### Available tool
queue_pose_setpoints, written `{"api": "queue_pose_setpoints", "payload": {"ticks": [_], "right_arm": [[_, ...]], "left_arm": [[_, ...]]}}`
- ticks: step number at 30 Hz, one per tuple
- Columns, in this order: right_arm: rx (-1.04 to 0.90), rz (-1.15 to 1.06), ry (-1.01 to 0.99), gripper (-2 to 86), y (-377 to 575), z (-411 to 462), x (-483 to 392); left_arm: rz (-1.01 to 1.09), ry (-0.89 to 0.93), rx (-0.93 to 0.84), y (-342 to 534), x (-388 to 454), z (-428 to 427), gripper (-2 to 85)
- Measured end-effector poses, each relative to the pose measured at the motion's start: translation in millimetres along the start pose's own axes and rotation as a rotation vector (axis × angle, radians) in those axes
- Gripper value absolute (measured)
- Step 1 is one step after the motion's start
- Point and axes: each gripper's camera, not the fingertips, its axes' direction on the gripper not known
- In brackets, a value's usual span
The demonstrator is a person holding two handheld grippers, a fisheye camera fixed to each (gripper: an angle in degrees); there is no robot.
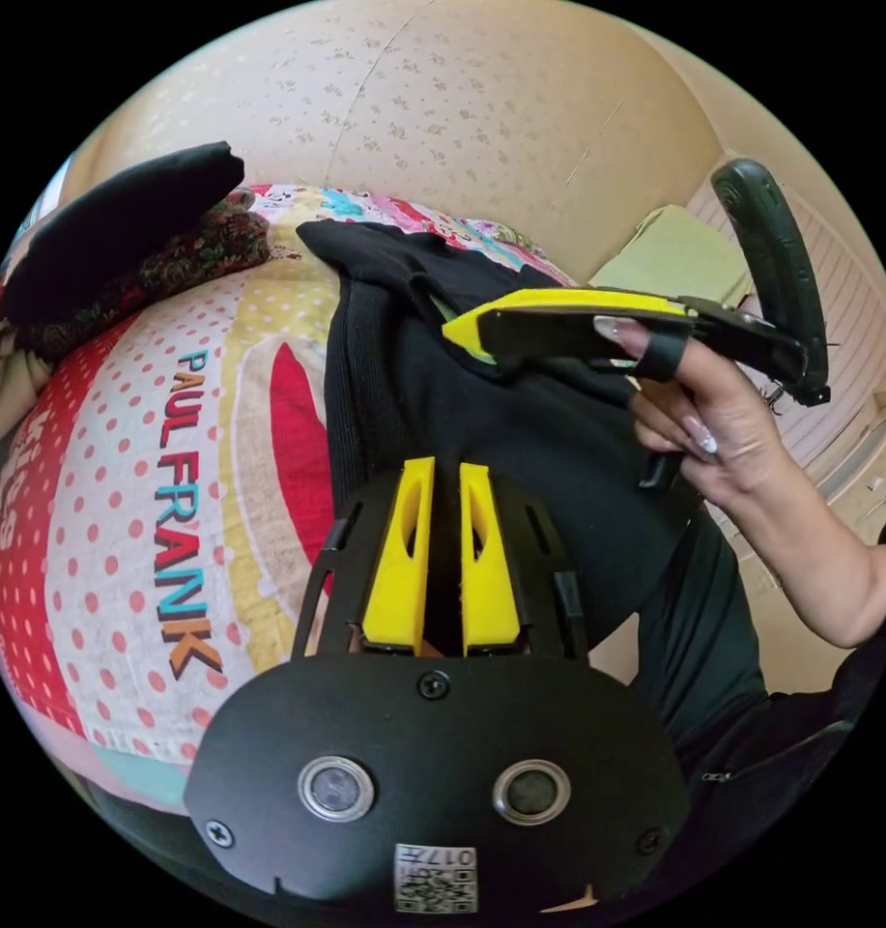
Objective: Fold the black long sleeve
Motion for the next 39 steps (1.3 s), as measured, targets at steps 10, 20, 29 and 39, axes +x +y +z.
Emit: {"api": "queue_pose_setpoints", "payload": {"ticks": [10, 20, 29, 39], "right_arm": [[-0.094, -0.121, 0.225, 9.7, 6, 23, -26], [-0.053, -0.218, 0.363, 8.7, 25, 17, -36], [0.226, 0.201, -0.159, 2.8, 63, -115, 140], [0.635, 0.637, -0.231, 2.4, 252, -298, 418]], "left_arm": [[-0.019, 0.033, 0.001, -8, 8, 9, 5.4], [-0.024, 0.04, 0.003, -12, 32, 18, 5.2], [-0.029, 0.055, 0.009, -11, 58, 27, 5.1], [0.212, 0.102, -0.013, -39, 145, 9, 7.5]]}}
